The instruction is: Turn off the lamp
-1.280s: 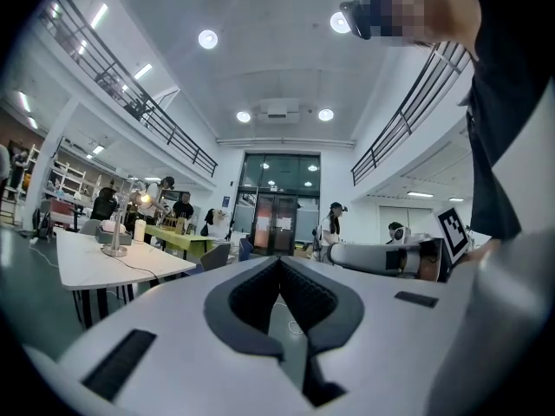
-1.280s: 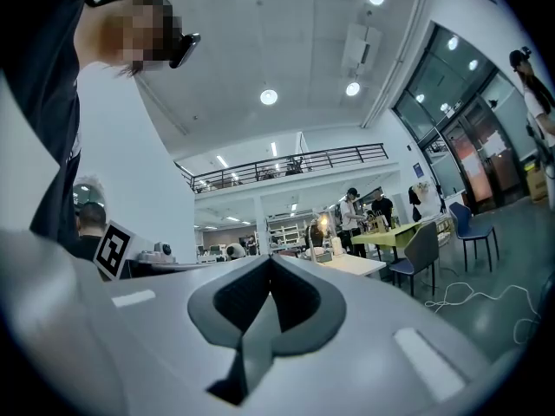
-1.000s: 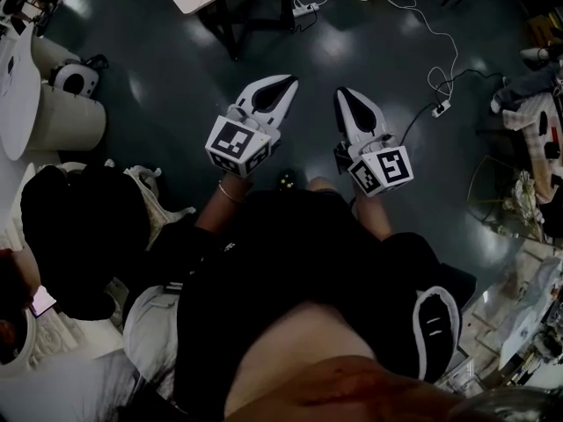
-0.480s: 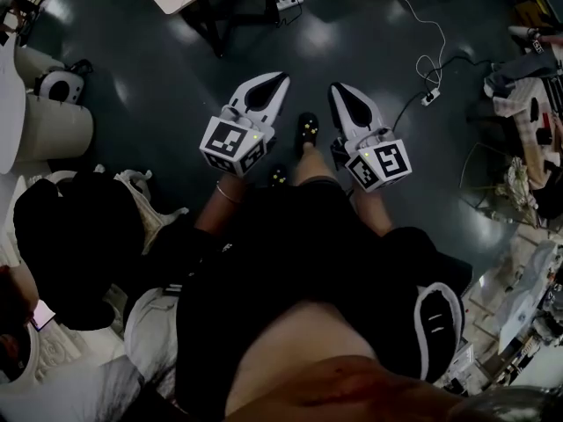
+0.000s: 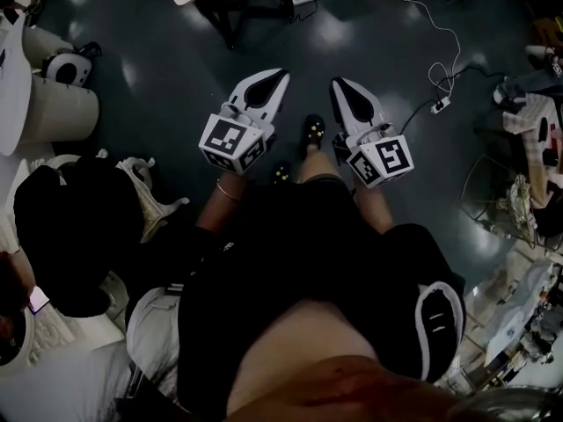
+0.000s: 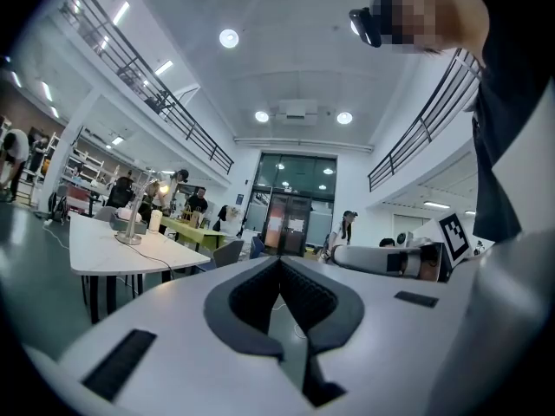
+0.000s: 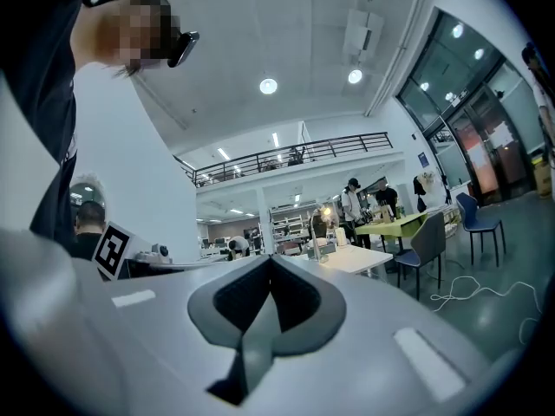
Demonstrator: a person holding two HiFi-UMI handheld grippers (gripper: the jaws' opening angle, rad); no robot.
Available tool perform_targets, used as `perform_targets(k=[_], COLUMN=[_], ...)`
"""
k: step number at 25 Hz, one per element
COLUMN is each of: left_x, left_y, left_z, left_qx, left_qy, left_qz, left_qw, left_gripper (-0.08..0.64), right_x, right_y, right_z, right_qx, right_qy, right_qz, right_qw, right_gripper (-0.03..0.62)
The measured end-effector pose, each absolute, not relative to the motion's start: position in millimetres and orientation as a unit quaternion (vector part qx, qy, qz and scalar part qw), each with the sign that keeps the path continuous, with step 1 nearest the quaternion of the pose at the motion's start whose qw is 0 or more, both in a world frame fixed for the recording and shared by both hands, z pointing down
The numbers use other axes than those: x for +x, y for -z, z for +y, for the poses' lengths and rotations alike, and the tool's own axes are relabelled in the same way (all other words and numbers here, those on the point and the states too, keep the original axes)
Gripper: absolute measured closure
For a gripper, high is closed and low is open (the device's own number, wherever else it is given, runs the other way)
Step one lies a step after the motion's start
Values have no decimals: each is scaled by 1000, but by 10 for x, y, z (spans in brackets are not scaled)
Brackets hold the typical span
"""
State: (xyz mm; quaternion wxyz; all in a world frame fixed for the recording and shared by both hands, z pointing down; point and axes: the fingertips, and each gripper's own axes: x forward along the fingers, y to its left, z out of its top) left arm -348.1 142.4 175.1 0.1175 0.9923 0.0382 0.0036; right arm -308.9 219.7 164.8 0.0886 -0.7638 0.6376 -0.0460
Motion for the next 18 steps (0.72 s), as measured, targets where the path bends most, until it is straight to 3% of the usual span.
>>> perform_targets(k=[18], left_x=[-2934], left_y=[-1782], left_z=[1228], left_qx=[993], left_qy=[-24], left_qz=[15], left_qw=[114], left_gripper=[554], right_x=[-2468], right_y=[-1743], right_z=[2011], right_qx=[-754], right_qy=[63], right_qz=[646], right_qw=[96], right_gripper=[592])
